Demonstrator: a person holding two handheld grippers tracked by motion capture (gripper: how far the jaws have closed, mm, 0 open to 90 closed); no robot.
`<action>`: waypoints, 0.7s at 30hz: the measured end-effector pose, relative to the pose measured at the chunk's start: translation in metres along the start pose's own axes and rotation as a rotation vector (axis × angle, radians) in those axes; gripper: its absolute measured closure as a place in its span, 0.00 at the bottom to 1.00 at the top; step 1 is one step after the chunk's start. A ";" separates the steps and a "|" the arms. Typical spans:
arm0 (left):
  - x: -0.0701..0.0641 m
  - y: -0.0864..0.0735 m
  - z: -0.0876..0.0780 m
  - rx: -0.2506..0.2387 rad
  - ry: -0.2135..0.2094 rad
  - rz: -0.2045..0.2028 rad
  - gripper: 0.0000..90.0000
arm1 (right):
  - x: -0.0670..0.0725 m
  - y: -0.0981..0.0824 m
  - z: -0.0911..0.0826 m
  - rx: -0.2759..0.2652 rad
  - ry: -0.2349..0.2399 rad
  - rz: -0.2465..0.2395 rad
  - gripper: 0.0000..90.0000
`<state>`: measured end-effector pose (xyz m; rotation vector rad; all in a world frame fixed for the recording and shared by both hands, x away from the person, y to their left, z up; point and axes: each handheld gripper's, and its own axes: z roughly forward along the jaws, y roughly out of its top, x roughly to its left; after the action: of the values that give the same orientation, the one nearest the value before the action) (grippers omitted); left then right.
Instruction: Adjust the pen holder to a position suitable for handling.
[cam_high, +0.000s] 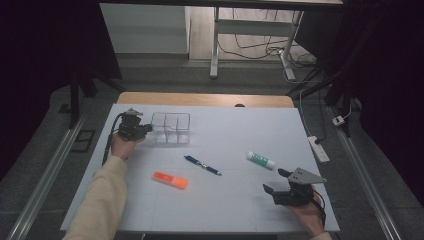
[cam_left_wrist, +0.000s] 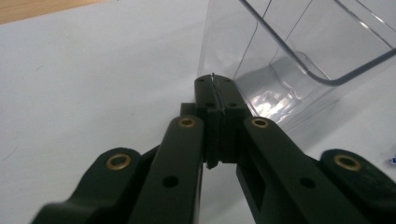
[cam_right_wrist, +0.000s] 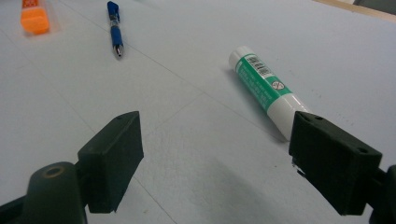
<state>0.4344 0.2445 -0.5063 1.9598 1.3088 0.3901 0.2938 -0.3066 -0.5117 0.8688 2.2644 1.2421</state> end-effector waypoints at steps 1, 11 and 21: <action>0.000 0.000 0.000 -0.001 -0.004 -0.007 0.99 | 0.000 0.000 0.000 0.002 0.002 -0.001 0.19; -0.009 0.003 0.007 0.001 -0.015 0.002 0.99 | 0.000 0.000 0.001 0.006 0.002 -0.001 0.19; -0.019 0.006 0.012 0.011 -0.038 0.019 0.99 | 0.000 0.000 0.001 0.004 0.003 0.000 0.19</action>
<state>0.4372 0.2210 -0.5080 1.9810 1.2711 0.3537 0.2945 -0.3064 -0.5125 0.8687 2.2695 1.2405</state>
